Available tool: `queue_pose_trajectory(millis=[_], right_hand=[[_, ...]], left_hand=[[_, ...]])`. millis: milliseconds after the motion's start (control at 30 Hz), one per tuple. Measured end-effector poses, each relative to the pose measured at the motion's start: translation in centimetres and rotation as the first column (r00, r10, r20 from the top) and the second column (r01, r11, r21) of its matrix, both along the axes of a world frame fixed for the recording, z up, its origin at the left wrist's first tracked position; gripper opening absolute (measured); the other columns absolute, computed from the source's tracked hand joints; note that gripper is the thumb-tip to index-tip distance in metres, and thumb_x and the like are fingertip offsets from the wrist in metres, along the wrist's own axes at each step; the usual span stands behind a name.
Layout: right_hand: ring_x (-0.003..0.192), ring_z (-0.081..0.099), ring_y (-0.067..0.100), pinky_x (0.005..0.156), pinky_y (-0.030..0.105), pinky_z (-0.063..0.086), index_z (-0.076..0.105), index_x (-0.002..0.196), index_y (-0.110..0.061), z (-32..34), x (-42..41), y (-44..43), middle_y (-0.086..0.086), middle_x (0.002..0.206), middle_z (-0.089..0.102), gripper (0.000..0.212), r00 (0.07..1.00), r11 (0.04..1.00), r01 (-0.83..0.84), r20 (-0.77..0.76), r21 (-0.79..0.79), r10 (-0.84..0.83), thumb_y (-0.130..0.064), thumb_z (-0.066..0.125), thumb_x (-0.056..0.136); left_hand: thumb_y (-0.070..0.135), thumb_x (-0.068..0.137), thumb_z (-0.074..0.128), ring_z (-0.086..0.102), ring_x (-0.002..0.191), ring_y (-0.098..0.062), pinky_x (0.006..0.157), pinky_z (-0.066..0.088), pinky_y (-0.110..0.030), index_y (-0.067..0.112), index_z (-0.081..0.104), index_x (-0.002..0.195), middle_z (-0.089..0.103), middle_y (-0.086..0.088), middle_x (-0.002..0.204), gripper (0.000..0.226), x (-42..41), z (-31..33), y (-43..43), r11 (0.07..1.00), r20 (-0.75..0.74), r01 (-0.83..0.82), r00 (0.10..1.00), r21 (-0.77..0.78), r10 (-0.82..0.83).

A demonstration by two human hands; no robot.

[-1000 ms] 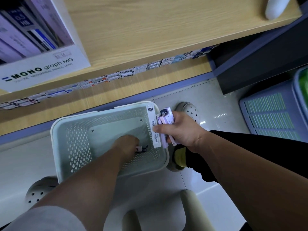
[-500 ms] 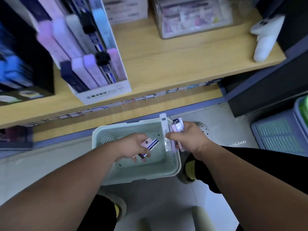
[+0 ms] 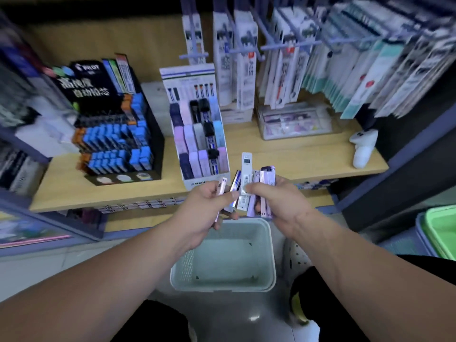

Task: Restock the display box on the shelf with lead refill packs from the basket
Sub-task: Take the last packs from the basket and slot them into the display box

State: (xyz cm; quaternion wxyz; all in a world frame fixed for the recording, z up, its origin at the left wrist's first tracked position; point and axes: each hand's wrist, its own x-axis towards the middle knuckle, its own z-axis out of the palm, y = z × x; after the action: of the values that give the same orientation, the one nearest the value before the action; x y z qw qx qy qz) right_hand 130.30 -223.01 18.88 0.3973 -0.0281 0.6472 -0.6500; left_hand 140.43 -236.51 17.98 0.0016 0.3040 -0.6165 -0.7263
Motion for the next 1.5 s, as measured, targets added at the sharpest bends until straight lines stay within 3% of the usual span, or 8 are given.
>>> queue_pose_trajectory(millis=[133,333,500,667,833,1000,1233,1500], right_hand=[[0.083,0.061,0.038,0.088,0.064,0.051,0.072,0.104,-0.002,2.9,0.1,-0.8,0.031,0.105,0.071,0.047,0.998,0.997,-0.068,0.003,-0.035,0.068,-0.018,0.081,0.062],[0.057,0.06,0.018,0.053,0.027,0.048,0.069,0.11,0.0,4.3,-1.4,-1.2,0.012,0.08,0.071,0.021,0.981,0.978,-0.187,0.038,-0.094,0.191,-0.004,0.064,0.089],[0.044,0.048,0.011,0.058,0.03,0.045,0.067,0.107,-0.002,4.0,-3.0,-2.7,0.001,0.06,0.064,0.017,0.969,0.97,-0.219,0.092,-0.109,0.229,-0.006,0.059,0.093],[0.064,0.062,0.023,0.067,0.037,0.052,0.07,0.11,-0.001,2.6,-4.2,-4.4,0.016,0.084,0.07,0.024,0.974,0.969,-0.202,0.073,-0.142,0.214,-0.008,0.067,0.088],[0.063,0.065,0.027,0.07,0.04,0.051,0.074,0.097,-0.004,1.9,-5.6,-5.7,0.018,0.08,0.072,0.013,0.991,0.982,-0.126,0.037,-0.137,0.132,-0.007,0.067,0.087],[0.08,0.07,0.032,0.07,0.037,0.05,0.072,0.105,0.0,1.3,-5.8,-6.9,0.023,0.101,0.075,0.041,0.997,0.991,-0.077,0.014,-0.112,0.079,-0.018,0.075,0.068],[0.064,0.069,0.019,0.061,0.03,0.047,0.073,0.1,-0.005,1.4,-5.5,-7.3,0.015,0.094,0.077,0.015,0.998,0.994,-0.053,0.032,-0.101,0.056,-0.006,0.066,0.087],[0.045,0.056,0.012,0.062,0.031,0.044,0.068,0.093,-0.01,2.2,-7.4,-6.5,0.006,0.071,0.069,0.007,0.99,0.99,0.133,0.06,-0.044,-0.13,-0.006,0.068,0.087]], left_hand=[[0.018,0.092,0.067,0.066,0.061,-0.021,0.039,0.025,-0.021,0.012,0.064,0.097,0.07,-0.001,0.081,0.009,0.7,2.7,0.1,0.998,-0.049,-0.042,0.998,-0.041,0.04],[0.022,0.092,0.067,0.067,0.064,-0.022,0.038,0.027,-0.021,0.009,0.064,0.101,0.073,0.001,0.083,0.015,0.5,4.3,0.0,0.997,-0.08,-0.078,0.994,-0.001,0.078],[0.022,0.092,0.066,0.064,0.06,-0.022,0.038,0.027,-0.021,0.005,0.065,0.106,0.075,-0.012,0.094,0.022,-0.9,4.0,-1.1,0.993,-0.081,-0.1,0.991,0.055,0.104],[0.021,0.091,0.067,0.062,0.058,-0.02,0.039,0.028,-0.021,0.005,0.066,0.101,0.072,-0.003,0.079,0.018,-2.4,3.3,-2.8,0.993,-0.072,-0.106,0.991,0.055,0.109],[0.023,0.093,0.066,0.06,0.058,-0.017,0.043,0.034,-0.023,0.013,0.07,0.094,0.069,0.003,0.075,0.011,-4.0,2.5,-3.2,0.984,-0.098,-0.162,0.981,0.07,0.168],[0.032,0.097,0.06,0.056,0.055,-0.018,0.045,0.036,-0.026,0.015,0.07,0.096,0.061,0.0,0.071,0.019,-4.7,2.2,-4.5,0.983,-0.072,-0.182,0.981,-0.019,0.18],[0.04,0.101,0.049,0.041,0.053,-0.021,0.052,0.03,-0.028,0.022,0.07,0.089,0.054,-0.008,0.06,0.03,-3.9,1.8,-5.7,0.986,-0.015,-0.121,0.993,-0.117,0.121],[0.008,0.094,0.038,0.029,0.043,-0.017,0.046,0.021,-0.023,0.011,0.05,0.092,0.054,-0.012,0.068,0.013,-3.3,2.3,-7.8,0.958,-0.037,-0.287,0.957,0.025,0.288]])
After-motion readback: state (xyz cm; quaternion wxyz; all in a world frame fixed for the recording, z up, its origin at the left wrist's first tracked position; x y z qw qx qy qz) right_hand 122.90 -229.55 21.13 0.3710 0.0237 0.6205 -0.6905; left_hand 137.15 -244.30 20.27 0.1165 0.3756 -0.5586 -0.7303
